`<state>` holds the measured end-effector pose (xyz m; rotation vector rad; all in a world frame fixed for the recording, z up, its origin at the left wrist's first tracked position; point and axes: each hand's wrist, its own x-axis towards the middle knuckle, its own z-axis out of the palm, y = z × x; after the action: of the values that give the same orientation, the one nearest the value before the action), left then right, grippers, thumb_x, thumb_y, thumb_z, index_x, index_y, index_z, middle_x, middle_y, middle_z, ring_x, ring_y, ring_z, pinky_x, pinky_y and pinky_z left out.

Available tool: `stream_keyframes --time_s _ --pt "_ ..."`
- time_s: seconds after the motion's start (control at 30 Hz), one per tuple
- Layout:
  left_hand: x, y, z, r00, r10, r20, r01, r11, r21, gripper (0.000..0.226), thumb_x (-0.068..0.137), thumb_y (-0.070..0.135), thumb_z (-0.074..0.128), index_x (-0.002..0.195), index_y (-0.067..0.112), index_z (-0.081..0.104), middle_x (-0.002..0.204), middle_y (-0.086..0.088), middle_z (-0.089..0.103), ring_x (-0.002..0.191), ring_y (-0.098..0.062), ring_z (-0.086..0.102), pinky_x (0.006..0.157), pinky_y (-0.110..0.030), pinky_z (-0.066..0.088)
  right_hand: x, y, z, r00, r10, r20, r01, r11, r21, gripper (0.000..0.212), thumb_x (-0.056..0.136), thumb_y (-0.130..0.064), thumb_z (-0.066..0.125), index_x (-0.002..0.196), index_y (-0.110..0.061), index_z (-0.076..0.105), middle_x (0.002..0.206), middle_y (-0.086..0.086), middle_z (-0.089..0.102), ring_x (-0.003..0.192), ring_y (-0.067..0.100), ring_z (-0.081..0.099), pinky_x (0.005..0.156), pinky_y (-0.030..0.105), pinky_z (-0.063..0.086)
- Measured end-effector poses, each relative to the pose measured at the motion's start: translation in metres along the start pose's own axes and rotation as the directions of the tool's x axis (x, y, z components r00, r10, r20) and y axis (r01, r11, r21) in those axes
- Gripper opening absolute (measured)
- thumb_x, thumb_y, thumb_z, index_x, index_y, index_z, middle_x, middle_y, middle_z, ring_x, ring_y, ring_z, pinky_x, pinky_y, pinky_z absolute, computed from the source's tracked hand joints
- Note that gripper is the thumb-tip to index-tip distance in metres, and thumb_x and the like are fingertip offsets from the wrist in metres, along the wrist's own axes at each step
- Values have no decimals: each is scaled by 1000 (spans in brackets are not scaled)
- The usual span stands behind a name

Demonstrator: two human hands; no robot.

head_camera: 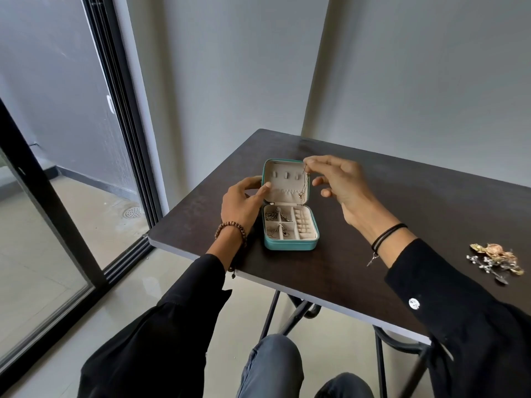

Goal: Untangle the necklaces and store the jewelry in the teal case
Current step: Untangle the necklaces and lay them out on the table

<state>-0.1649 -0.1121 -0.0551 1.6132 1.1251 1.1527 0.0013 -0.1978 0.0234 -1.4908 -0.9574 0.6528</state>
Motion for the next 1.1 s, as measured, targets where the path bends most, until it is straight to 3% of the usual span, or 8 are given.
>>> stream_keyframes --time_s 0.17,0.23,0.33,0.43,0.57,0.7,0.9,1.1 --pt "-10 11 -2 993 7 -115 -2 999 49 28 87 44 69 112 31 70 115 11 68 74 -10 64 81 -42 58 -19 -9 -13 999 -26 21 26 1000 -10 12 93 -22 73 99 -13 80 93 1 77 71 9 59 52 19 42" --pt "-17 23 -2 992 40 -117 -38 999 16 17 90 37 66 104 30 73 107 13 71 71 -6 62 80 -42 58 -25 -13 -17 998 -45 40 46 999 -12 13 94 -22 73 99 -13 80 94 3 78 71 8 60 52 18 42" --pt "-30 47 0 996 85 29 -80 988 -132 22 95 41 61 98 24 75 91 9 76 71 -7 64 70 -38 58 -35 -18 -23 996 -65 57 65 998 -9 14 93 -23 74 98 -12 80 93 4 79 70 8 61 52 18 41" --pt "-42 71 -1 956 161 246 -125 980 -156 38 99 48 51 104 20 76 93 5 77 70 0 61 58 -19 48 -46 -24 -29 995 -88 57 88 996 -5 16 93 -25 75 101 -12 79 93 3 80 70 7 63 52 17 42" --pt "-53 90 2 885 203 419 -131 972 -194 26 94 37 64 104 15 75 92 2 76 75 -7 63 54 -18 48 -57 -33 -41 994 -107 15 107 994 28 17 90 -26 77 102 -13 79 91 1 80 77 6 66 54 17 44" --pt "-61 102 8 864 201 463 -95 966 -242 17 86 23 76 102 16 76 90 0 77 79 -6 68 57 -21 49 -68 -40 -53 993 -116 15 116 993 23 18 91 -28 76 103 -15 78 93 -3 80 86 9 71 64 21 46" --pt "-67 120 15 863 191 468 -82 967 -242 18 88 22 74 102 12 77 81 7 73 69 2 61 54 -19 46 -79 -44 -77 993 -119 -3 119 991 65 18 88 -25 79 101 -13 78 94 1 81 90 14 76 66 24 46" --pt "-76 131 28 836 219 504 -141 972 -189 23 89 26 73 107 13 76 99 -4 76 79 4 65 55 -16 49 -91 -43 -95 993 -121 -9 122 989 89 16 88 -24 78 100 -13 77 96 2 80 92 18 77 62 24 44"
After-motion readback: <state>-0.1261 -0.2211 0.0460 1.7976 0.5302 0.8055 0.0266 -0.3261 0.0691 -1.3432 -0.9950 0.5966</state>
